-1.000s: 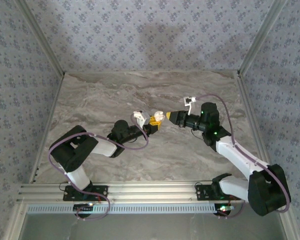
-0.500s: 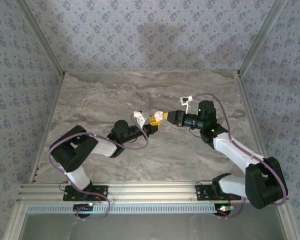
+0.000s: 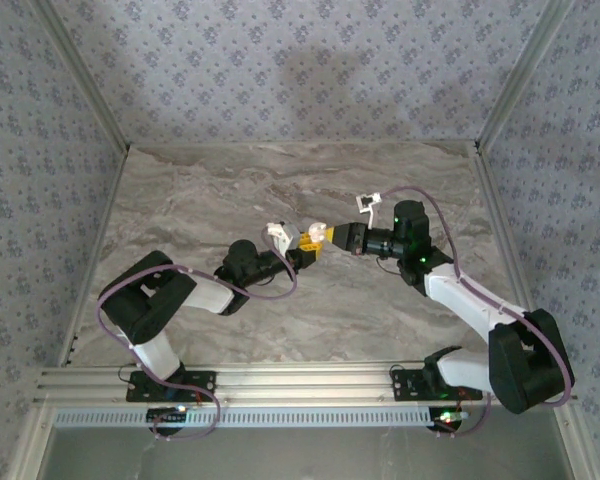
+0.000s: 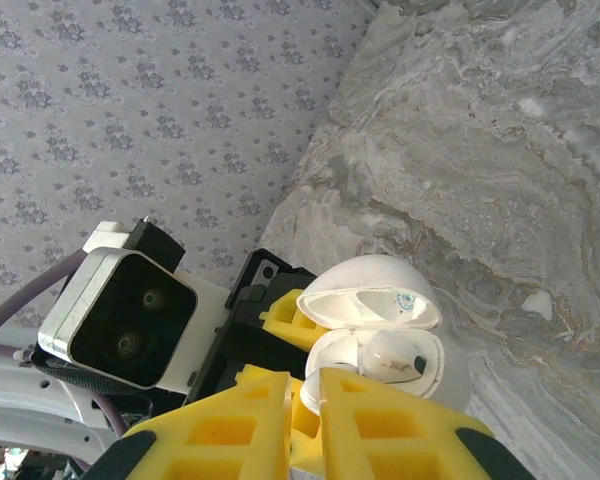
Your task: Insert wireless bluetooth earbuds into charging case
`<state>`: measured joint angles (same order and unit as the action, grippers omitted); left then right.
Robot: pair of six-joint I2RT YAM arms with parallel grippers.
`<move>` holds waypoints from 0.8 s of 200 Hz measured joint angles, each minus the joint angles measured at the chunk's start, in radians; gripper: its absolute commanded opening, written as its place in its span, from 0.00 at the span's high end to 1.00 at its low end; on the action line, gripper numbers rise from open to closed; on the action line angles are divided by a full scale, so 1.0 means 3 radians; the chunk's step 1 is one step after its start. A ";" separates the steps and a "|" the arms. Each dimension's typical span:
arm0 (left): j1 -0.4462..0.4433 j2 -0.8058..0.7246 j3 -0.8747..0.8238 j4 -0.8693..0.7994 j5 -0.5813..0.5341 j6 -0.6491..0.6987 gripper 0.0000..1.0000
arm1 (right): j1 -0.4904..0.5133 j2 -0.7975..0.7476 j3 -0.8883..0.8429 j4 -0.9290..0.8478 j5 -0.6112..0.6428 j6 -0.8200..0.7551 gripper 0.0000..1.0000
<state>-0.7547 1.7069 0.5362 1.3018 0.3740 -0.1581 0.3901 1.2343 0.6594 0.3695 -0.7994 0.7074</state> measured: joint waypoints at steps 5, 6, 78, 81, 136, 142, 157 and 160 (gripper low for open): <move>-0.0001 0.0000 0.0000 0.0000 0.0001 0.0000 0.84 | 0.0005 0.0000 0.0000 0.0000 -0.0008 -0.0001 0.84; -0.0001 0.0000 0.0000 0.0000 0.0001 0.0000 0.84 | 0.0006 0.0000 0.0000 0.0000 -0.0008 -0.0001 0.84; 0.0000 0.0000 0.0000 -0.0004 0.0000 -0.0001 0.84 | 0.0079 0.0017 0.0034 -0.0022 -0.0031 -0.0027 0.85; 0.0000 0.0000 0.0000 -0.0005 0.0000 0.0000 0.84 | 0.0083 0.0020 0.0038 -0.0024 -0.0032 -0.0028 0.85; -0.0001 0.0000 0.0000 -0.0013 0.0001 0.0000 0.84 | 0.0121 0.0081 0.0118 -0.0027 -0.0032 -0.0060 0.84; -0.0001 0.0000 0.0000 -0.0013 0.0001 0.0000 0.84 | 0.0122 0.0088 0.0125 -0.0027 -0.0031 -0.0064 0.84; -0.0001 0.0000 0.0000 -0.0017 0.0001 0.0000 0.84 | 0.0134 0.0106 0.0132 -0.0027 -0.0029 -0.0065 0.84; 0.0000 0.0000 0.0000 -0.0018 0.0001 0.0000 0.84 | 0.0136 0.0107 0.0134 -0.0027 -0.0029 -0.0065 0.84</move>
<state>-0.7547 1.7069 0.5362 1.2964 0.3744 -0.1581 0.4309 1.2663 0.6994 0.3614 -0.8082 0.6880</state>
